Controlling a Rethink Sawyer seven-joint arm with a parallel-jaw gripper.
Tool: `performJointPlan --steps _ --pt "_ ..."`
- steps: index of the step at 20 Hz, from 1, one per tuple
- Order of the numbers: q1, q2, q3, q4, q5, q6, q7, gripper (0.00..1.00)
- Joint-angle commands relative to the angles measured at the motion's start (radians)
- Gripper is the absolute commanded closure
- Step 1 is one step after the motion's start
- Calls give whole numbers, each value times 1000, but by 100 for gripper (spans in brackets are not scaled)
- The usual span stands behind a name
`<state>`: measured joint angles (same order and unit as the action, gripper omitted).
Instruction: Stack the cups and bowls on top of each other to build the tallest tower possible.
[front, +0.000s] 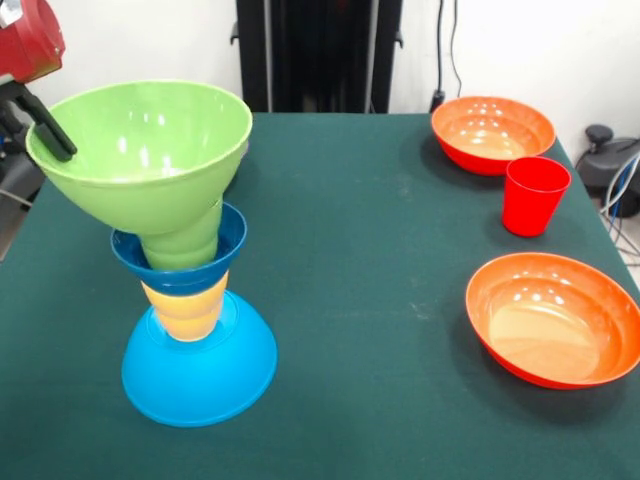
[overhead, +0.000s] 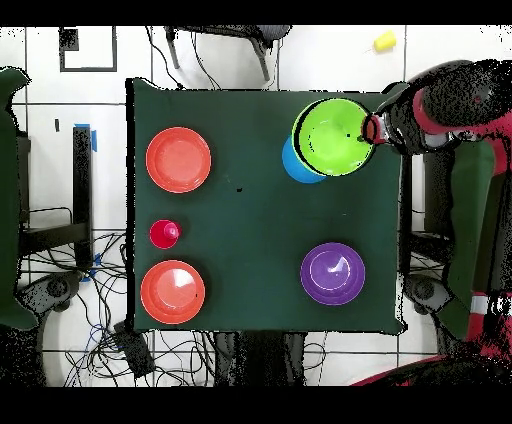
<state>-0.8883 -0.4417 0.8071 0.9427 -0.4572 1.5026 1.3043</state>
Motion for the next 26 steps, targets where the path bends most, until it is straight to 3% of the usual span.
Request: performJointPlan --steps 1,26 --pt "43 -2 -37 77 -56 1 -213 100" --pt "52 10 -41 76 -56 -20 -197 100"
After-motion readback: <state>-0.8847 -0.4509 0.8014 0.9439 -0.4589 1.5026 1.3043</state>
